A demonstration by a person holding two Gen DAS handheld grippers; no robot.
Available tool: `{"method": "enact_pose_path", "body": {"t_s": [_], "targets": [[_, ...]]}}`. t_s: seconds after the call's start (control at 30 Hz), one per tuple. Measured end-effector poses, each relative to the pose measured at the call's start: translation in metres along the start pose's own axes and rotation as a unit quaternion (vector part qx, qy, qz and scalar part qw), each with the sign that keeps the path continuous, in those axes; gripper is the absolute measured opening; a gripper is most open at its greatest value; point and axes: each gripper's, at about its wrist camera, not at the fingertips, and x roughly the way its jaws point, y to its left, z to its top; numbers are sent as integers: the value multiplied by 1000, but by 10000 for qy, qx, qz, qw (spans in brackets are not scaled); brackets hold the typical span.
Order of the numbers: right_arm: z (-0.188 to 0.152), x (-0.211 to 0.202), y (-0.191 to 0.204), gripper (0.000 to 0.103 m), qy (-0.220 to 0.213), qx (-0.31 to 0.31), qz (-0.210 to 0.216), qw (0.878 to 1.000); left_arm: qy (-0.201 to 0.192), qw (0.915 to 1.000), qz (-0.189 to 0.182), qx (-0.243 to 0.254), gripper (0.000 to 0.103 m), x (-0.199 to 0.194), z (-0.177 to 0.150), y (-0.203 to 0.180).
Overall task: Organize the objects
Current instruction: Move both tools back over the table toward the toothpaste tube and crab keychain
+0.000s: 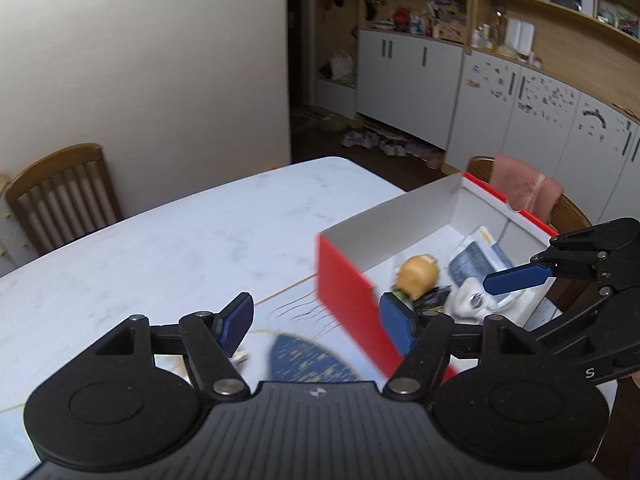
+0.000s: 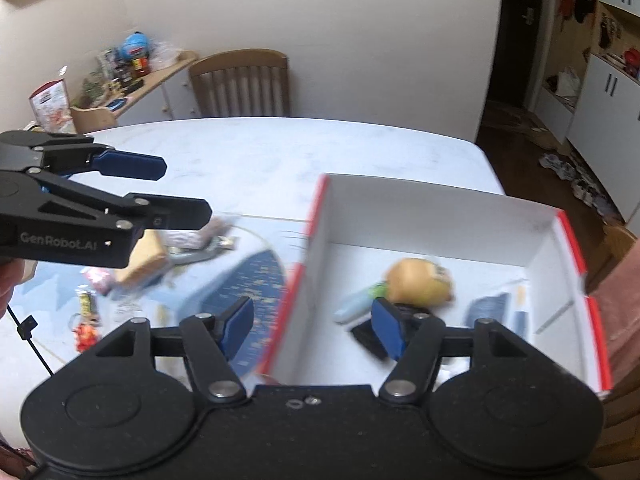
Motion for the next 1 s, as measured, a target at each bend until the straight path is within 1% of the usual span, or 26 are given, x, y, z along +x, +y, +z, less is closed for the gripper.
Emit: {"method": "enact_pose_path", "body": {"t_s": [0.1, 0.27, 0.33, 0.37, 0.6, 0.67, 0.77, 0.87, 0.93, 1.0], "targets": [[6, 6, 25, 74, 17, -80, 113, 9999, -63, 9999, 93, -121, 74, -18, -13, 21], [13, 17, 64, 81, 59, -210, 262, 9994, -148, 9992, 279, -260, 76, -43, -36, 52], [15, 20, 79, 85, 65, -239, 314, 9992, -187, 9987, 359, -313, 82, -51, -45, 63], [16, 22, 85, 87, 69, -239, 344, 9991, -207, 9984, 394, -351, 83, -55, -49, 69], [20, 36, 117, 95, 118, -186, 452, 9987, -225, 9965, 539, -598, 83, -71, -80, 108], [21, 39, 125, 99, 119, -162, 454, 9988, -206, 9961, 542, -669, 85, -74, -88, 120], [22, 44, 135, 101, 112, -147, 456, 9988, -175, 9953, 605, -741, 89, -79, -102, 136], [24, 51, 144, 102, 144, -134, 426, 9989, -120, 9941, 642, -862, 95, -82, -116, 154], [25, 57, 148, 102, 186, -129, 389, 9990, -72, 9932, 677, -947, 101, -81, -124, 163], [25, 64, 153, 102, 242, -133, 355, 9990, -130, 9926, 721, -965, 103, -81, -133, 170]]}}
